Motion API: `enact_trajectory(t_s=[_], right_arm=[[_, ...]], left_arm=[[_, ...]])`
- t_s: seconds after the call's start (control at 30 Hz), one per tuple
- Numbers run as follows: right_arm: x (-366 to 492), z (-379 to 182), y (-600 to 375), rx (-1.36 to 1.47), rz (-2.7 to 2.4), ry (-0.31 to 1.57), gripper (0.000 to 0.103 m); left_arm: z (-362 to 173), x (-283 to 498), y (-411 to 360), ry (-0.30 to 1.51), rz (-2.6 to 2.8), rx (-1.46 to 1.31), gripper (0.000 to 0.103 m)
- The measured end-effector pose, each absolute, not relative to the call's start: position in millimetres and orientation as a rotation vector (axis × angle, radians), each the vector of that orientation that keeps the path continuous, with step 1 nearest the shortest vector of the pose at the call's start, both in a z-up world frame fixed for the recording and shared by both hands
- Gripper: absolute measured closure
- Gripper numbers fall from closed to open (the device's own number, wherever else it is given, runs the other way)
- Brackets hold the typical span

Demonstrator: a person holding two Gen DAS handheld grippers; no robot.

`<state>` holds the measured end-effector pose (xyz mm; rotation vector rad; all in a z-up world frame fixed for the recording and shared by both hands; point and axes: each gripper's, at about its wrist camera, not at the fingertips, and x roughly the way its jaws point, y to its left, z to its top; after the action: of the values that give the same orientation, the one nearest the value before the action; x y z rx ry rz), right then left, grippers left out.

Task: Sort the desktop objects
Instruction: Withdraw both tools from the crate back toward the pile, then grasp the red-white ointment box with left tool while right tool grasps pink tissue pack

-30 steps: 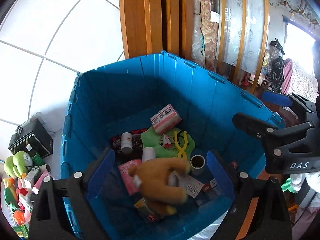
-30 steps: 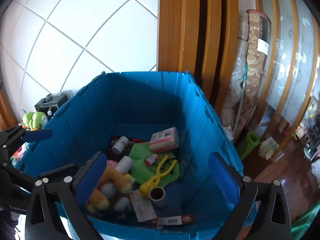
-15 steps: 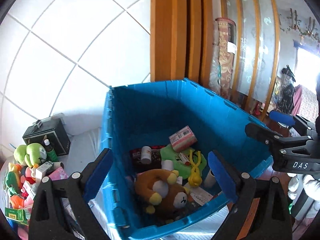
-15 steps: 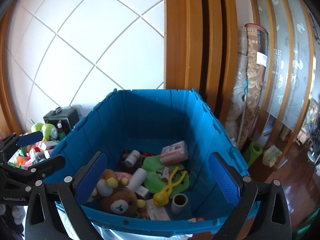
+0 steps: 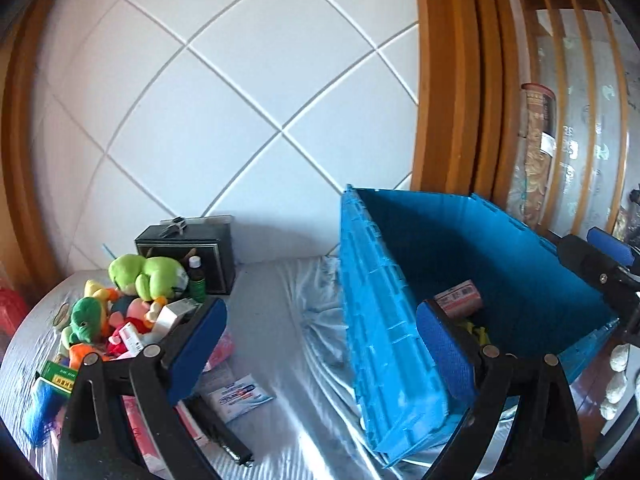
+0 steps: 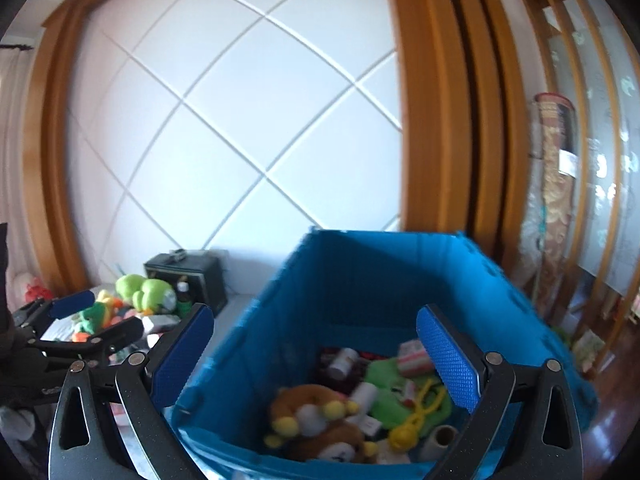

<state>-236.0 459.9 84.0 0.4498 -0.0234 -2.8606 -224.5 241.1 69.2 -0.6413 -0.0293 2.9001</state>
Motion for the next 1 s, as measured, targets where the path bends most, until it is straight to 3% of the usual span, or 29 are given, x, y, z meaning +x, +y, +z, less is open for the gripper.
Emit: enact_trajectory(t_s=[0.47,1.0], right_arm=[[-241.0,54.7,293.6,0.484,-2.531,0.129,0.000],[-268.7,-68.9,225.9,0.874,-2.357,0.232,0.000]], left_arm=[[-3.1,-210.6,76.6,-0.262,3.140,-0.938,0.006],[-157.2,-184.5,-17.8,-0.499,3.106,-1.567,0.006]])
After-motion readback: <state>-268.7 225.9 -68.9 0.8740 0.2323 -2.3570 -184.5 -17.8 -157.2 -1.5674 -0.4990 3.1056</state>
